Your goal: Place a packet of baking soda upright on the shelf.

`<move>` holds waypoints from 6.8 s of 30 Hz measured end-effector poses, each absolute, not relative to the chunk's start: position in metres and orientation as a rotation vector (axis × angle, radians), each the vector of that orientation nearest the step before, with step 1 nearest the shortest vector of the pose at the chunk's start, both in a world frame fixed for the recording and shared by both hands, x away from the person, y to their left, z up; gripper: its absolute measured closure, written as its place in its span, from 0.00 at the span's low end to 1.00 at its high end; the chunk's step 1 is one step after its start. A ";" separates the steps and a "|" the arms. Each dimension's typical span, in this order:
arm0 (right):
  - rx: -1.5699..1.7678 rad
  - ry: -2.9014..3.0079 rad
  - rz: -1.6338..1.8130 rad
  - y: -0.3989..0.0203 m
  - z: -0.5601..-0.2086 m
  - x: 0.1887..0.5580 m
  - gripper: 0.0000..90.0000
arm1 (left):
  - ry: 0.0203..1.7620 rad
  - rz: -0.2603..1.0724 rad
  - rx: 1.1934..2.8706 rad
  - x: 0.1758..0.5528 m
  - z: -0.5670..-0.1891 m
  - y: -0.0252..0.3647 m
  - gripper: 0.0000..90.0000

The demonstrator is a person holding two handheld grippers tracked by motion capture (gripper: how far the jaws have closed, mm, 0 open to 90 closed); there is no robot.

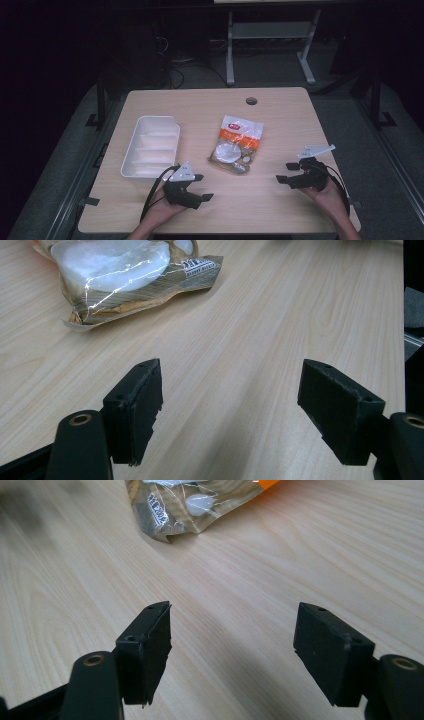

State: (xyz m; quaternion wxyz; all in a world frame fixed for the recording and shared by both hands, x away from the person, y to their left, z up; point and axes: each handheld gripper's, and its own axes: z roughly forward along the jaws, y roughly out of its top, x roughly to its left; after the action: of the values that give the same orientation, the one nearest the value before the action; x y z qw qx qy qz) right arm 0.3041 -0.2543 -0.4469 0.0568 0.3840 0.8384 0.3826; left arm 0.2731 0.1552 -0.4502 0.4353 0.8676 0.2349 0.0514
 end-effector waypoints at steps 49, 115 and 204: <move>1.218 2.577 1.144 -0.196 -0.392 0.427 0.24 | 0.818 0.154 2.218 0.380 -0.441 0.082 0.96; 0.757 2.658 1.537 -0.175 -0.364 0.385 1.00 | 0.845 -0.060 1.883 0.386 -0.438 0.119 0.63; 0.861 2.542 1.420 -0.190 -0.331 0.367 1.00 | 0.599 0.152 2.114 0.293 -0.432 0.130 0.43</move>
State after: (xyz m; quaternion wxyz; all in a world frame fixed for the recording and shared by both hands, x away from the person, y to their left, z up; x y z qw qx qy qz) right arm 0.3674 -0.1903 -0.3308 0.0524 0.2833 0.8360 0.4671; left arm 0.2933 0.1301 -0.4320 0.4524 0.8559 0.2427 0.0614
